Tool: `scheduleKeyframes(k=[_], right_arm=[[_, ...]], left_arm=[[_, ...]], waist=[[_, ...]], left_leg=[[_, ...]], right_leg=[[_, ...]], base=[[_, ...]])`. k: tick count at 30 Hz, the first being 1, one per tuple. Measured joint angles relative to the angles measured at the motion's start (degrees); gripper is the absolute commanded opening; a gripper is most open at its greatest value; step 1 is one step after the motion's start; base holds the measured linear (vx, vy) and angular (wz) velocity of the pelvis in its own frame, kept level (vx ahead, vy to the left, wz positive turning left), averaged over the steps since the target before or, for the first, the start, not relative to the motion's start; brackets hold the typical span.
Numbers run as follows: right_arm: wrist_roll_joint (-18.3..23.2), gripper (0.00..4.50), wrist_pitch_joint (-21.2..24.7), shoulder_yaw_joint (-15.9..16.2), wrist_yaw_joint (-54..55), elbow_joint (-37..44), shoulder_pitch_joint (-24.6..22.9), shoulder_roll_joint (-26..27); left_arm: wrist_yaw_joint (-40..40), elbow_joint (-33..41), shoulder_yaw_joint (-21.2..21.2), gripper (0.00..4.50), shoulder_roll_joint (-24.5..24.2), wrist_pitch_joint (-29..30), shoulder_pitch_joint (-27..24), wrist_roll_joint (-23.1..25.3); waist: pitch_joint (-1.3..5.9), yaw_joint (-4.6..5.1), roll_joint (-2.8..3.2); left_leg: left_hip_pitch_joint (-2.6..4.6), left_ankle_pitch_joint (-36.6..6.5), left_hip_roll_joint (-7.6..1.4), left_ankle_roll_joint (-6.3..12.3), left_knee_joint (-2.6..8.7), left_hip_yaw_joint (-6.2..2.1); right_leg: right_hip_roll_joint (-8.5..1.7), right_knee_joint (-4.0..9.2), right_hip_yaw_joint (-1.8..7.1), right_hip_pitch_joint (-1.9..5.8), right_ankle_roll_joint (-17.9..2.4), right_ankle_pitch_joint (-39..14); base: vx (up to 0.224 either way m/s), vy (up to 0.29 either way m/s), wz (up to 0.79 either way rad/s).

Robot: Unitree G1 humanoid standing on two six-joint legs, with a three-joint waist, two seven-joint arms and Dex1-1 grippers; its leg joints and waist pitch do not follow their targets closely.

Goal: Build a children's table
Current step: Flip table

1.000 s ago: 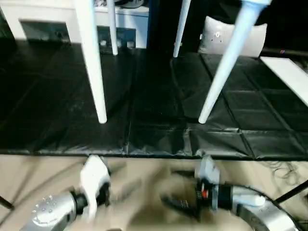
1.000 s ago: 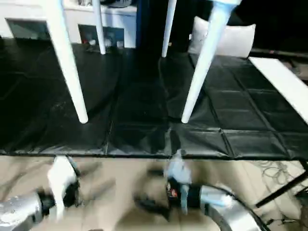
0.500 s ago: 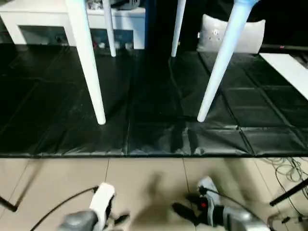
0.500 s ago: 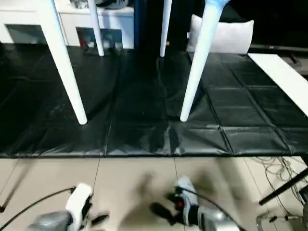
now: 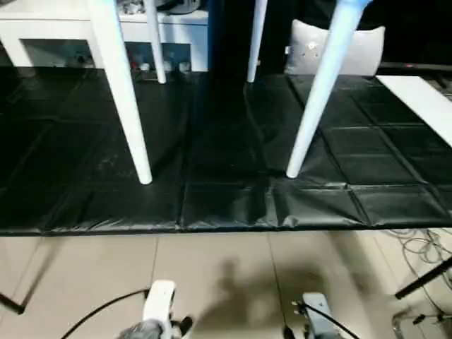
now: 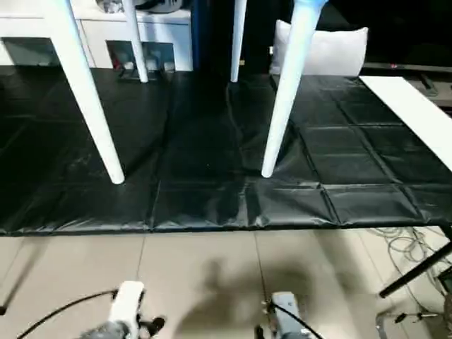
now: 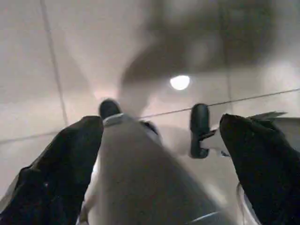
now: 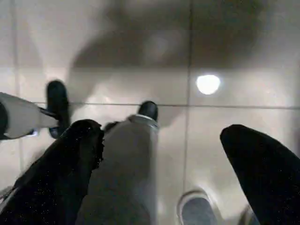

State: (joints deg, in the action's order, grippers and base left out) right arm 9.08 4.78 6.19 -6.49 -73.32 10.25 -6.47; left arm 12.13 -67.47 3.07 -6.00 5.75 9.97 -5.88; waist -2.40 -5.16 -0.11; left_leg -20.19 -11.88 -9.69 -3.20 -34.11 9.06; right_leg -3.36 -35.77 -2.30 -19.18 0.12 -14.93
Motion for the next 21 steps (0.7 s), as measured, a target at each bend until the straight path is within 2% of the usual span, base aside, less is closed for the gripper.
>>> scheduleKeyframes(k=[8,21], right_arm=[[-0.02,4.50,0.25,-2.44,-0.05,-1.71,2.47,0.32],[-0.01,4.50,0.28,-2.52,-0.05,-1.80,2.48,0.30]], left_arm=[[0.04,-2.69,-0.98,4.45,0.14,-1.19,1.86,-0.02],[0.04,-2.85,-0.99,4.45,0.13,-1.19,1.83,-0.02]], waist=[[-0.19,0.03,0.28],[-0.19,0.02,0.29]], left_leg=[[0.01,0.00,-0.02,0.00,0.07,0.05],[-0.05,0.00,-0.11,0.00,0.38,0.35]], right_leg=[[0.00,0.01,0.01,-0.03,0.00,0.00],[0.00,0.39,0.02,-0.11,-0.01,0.00]], base=[[0.000,0.000,0.00],[0.000,0.000,0.00]])
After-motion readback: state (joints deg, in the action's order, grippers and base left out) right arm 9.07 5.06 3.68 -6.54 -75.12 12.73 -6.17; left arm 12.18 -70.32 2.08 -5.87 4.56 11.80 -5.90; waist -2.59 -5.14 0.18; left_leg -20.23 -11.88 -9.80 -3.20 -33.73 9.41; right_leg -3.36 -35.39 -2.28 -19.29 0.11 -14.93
